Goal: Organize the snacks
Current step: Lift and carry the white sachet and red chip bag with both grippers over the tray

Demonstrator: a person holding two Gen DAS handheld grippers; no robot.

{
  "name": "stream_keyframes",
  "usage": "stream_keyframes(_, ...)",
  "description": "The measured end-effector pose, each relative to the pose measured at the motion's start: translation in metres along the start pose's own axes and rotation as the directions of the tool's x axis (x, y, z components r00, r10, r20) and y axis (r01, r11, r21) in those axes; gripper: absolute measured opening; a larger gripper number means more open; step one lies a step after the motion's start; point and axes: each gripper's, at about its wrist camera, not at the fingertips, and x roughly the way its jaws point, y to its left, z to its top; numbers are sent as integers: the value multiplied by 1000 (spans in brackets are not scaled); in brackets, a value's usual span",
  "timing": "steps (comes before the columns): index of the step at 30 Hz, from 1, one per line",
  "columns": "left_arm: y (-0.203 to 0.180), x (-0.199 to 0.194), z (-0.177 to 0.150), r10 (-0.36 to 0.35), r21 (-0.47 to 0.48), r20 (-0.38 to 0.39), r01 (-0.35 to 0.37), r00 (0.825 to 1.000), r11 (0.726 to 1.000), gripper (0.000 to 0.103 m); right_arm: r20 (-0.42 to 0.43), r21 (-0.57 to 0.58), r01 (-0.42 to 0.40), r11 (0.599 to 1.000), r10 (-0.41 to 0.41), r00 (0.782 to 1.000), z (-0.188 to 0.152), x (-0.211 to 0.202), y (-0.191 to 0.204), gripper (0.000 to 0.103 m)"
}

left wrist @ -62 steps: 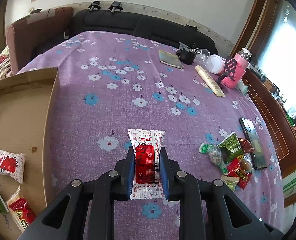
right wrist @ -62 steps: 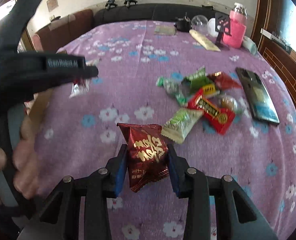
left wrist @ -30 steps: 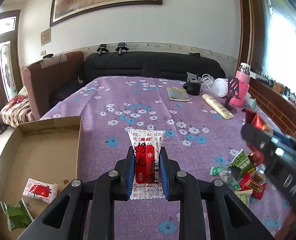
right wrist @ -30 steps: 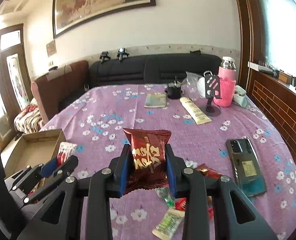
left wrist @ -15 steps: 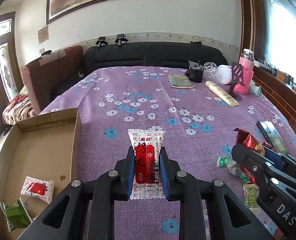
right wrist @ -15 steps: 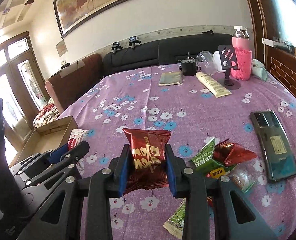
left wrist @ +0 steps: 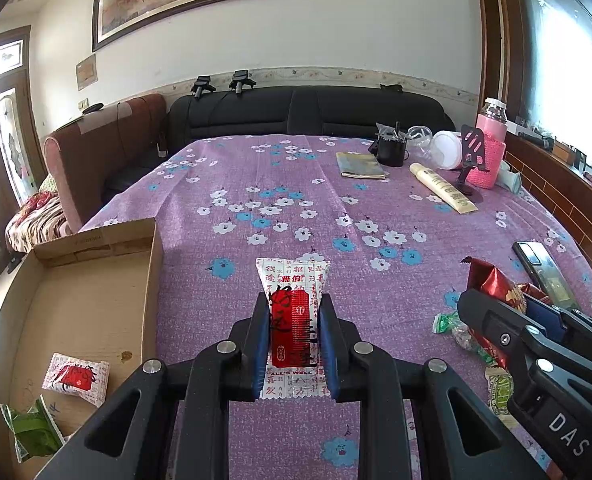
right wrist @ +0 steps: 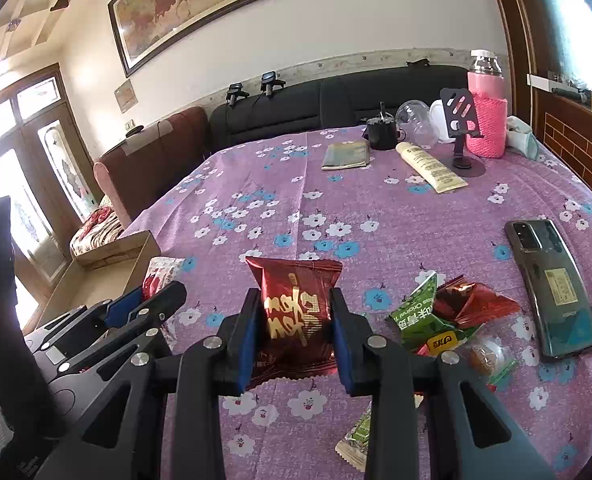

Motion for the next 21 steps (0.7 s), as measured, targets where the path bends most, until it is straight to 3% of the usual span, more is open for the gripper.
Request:
stream_keyframes(12,5,-14,5,-16,-27,22,16,1000,1000,23,29,-4,36,999,-36,999,0,-2,1,31)
stream_keyframes(21,31,-59,8,-51,-63,42,53,998,997,23,27,-29,15,999,-14,1000,-3,-1,8,31)
